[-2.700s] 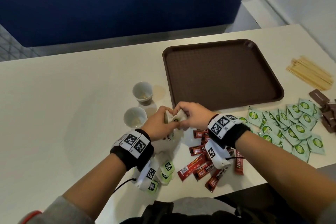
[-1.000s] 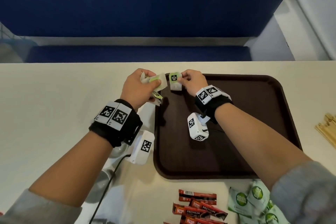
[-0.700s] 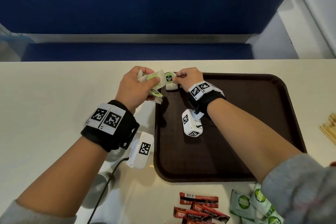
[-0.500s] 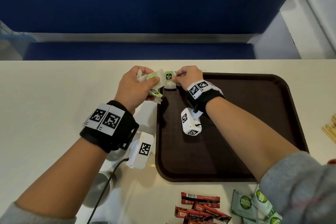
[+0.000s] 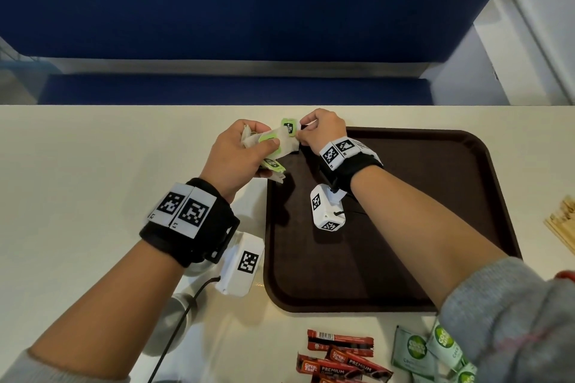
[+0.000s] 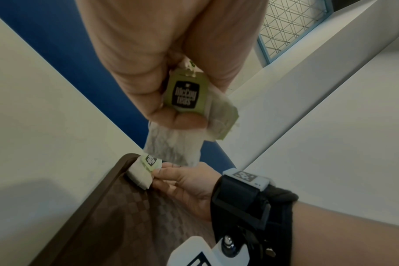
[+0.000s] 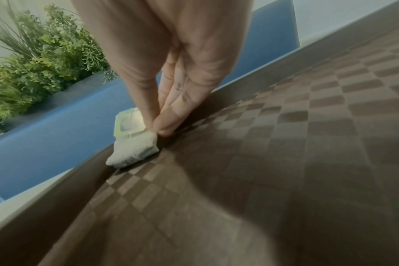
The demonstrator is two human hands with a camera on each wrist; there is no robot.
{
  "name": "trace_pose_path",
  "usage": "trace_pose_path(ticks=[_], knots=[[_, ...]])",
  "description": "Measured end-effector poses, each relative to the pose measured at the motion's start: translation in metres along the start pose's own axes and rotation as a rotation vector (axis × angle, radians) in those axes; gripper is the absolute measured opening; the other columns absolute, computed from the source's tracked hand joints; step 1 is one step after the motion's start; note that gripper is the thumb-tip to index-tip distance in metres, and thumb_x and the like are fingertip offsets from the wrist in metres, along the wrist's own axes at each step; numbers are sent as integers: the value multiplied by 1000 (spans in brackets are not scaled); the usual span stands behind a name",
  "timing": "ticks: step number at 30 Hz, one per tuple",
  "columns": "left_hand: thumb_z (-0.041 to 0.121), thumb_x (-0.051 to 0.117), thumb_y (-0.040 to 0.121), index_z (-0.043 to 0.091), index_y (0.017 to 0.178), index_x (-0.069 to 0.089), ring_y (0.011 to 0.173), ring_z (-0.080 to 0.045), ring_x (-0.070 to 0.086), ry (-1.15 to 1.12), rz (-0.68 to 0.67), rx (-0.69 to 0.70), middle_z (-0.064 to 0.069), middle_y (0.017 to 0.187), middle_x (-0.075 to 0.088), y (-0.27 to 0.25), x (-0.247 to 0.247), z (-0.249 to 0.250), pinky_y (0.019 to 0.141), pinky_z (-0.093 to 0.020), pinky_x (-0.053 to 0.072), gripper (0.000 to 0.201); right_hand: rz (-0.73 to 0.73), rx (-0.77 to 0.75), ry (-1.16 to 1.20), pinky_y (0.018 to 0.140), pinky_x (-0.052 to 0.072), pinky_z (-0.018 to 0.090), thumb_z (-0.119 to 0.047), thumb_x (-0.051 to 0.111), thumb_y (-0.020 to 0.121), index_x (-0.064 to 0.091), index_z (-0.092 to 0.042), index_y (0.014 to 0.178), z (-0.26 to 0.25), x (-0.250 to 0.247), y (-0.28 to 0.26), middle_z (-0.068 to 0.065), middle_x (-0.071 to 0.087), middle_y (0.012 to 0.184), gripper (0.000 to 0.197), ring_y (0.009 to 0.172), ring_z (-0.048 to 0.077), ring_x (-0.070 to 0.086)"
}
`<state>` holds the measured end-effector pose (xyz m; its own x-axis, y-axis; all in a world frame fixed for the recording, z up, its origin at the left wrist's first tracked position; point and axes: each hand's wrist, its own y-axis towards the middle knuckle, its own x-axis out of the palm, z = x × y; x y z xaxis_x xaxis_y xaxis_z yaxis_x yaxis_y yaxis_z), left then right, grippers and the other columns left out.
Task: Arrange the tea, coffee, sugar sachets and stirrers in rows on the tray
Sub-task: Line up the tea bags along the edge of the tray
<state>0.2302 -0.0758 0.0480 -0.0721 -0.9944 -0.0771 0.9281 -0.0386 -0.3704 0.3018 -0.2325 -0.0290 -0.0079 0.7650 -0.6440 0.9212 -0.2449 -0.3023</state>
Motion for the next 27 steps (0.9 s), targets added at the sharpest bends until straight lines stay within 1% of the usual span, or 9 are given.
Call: trace_pose_path(ticks=[5, 7, 10, 13, 15, 18, 22, 24, 27], knots=[[9, 62, 89, 20, 87, 53, 62, -11, 61, -1, -15, 2, -1, 85, 60, 1, 1, -2, 51, -21, 52, 14, -35, -14, -27, 76, 49, 23, -10, 73, 77, 66, -13, 95, 1, -5, -1, -7, 60, 69, 20, 86, 14, 65], [9, 62, 89, 20, 87, 53, 64, -12, 61, -2, -22, -4, -1, 86, 60, 1, 2, -3, 54, -24, 54, 14, -44, -33, -38, 77, 48, 22, -11, 73, 78, 65, -13, 97, 3, -7, -3, -11, 56, 64, 20, 83, 11, 61], [10, 62, 90, 21, 88, 53, 69, -14, 62, 2, -31, -10, -2, 90, 61, 2, 3, -4, 59, -27, 55, 14, -17, -76, -19, 79, 48, 23, -16, 71, 80, 64, -14, 95, 3, -12, -7, -8, 62, 68, 17, 81, 11, 62], [10, 62, 89, 21, 88, 53, 71, -16, 62, 2, -37, -15, -5, 93, 60, 3, 4, -5, 55, -24, 53, 14, -20, -157, 36, 77, 50, 24, -29, 67, 84, 62, -18, 91, -1, -20, -13, 1, 70, 83, 14, 83, 15, 67], [10, 63, 89, 21, 89, 53, 72, -16, 63, 8, -42, -17, -5, 94, 60, 3, 6, -5, 53, -23, 52, 14, -121, -208, 158, 74, 53, 26, -37, 62, 88, 63, -16, 93, -9, -27, -22, 1, 69, 84, 21, 78, 14, 67], [11, 63, 88, 21, 88, 53, 71, -16, 63, 13, -42, -17, -6, 92, 60, 2, 6, -6, 53, -24, 53, 15, -331, -268, 251, 67, 52, 20, -40, 53, 93, 69, -13, 96, -20, -39, -37, 0, 68, 86, 32, 74, 10, 64], [13, 65, 88, 22, 88, 53, 78, -21, 64, 28, -31, -8, -9, 96, 60, 1, 7, -8, 60, -30, 54, 15, -495, -347, 207, 70, 52, 20, -31, 62, 88, 71, -16, 94, -20, -49, -47, -6, 68, 84, 18, 76, 8, 62], [17, 67, 87, 22, 88, 53, 80, -21, 63, 37, -21, -6, -9, 96, 60, -1, 7, -8, 62, -31, 54, 15, -526, -368, 221, 73, 53, 22, -21, 68, 84, 70, -17, 93, -18, -51, -48, -8, 67, 83, 10, 76, 3, 63], [20, 68, 86, 22, 88, 53, 75, -18, 63, 32, 2, -9, -9, 95, 62, -1, 6, -10, 60, -29, 53, 15, -524, -366, 264, 72, 54, 20, -10, 70, 82, 67, -14, 89, -14, -53, -45, -7, 66, 82, 9, 70, -2, 63]])
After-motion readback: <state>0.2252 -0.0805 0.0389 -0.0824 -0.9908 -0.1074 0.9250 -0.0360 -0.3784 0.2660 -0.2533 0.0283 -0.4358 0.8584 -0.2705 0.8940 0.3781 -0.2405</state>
